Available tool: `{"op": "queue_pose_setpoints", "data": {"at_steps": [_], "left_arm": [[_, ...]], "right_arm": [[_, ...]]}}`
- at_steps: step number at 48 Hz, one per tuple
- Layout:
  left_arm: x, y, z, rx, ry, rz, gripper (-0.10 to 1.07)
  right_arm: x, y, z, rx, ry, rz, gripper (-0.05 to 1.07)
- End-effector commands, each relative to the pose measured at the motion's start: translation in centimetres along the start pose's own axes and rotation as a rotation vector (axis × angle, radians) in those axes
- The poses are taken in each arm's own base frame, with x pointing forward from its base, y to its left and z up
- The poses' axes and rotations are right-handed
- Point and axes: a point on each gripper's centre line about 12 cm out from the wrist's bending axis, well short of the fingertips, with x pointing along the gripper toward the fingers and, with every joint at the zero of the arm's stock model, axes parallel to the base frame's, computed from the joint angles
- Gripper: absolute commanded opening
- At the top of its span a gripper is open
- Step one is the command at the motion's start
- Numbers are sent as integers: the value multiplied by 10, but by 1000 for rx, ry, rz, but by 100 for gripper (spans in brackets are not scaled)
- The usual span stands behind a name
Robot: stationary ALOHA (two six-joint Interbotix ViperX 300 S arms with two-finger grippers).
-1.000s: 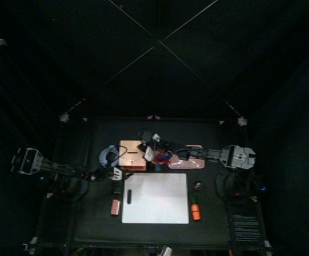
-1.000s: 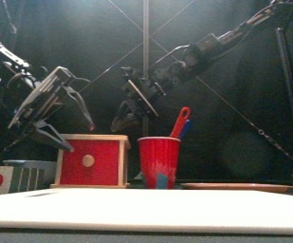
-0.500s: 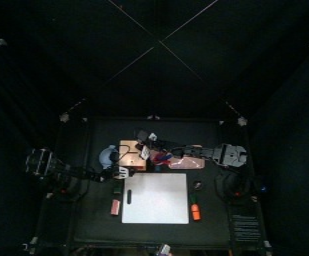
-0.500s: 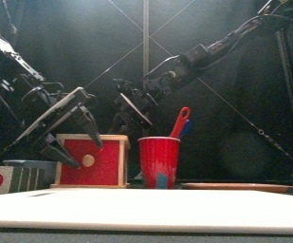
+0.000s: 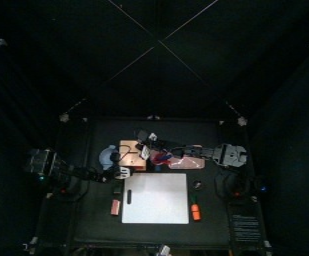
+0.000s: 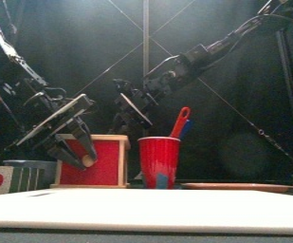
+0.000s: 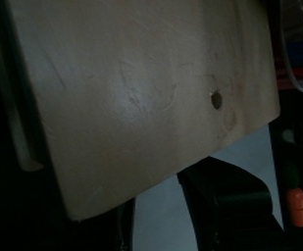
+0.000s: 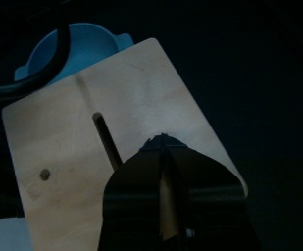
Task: Open drawer
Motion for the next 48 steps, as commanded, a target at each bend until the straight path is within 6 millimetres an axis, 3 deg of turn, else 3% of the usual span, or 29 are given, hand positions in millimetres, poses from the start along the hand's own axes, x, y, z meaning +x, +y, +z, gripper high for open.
{"op": "queue_pose_setpoints", "data": {"at_steps": [1,13,48], "left_arm": [[0,-7,2,-11,-11,-16,67],[-3,-7,-3,-29,1,-12,67],[-30,-27,-54,-11,130,-75,67]], "right_arm": [[-11,-2,18,5,-46,-1,5],[-10,-1,16,1,-40,-1,5],[-11,-7,16,15,-27,-8,5]]}}
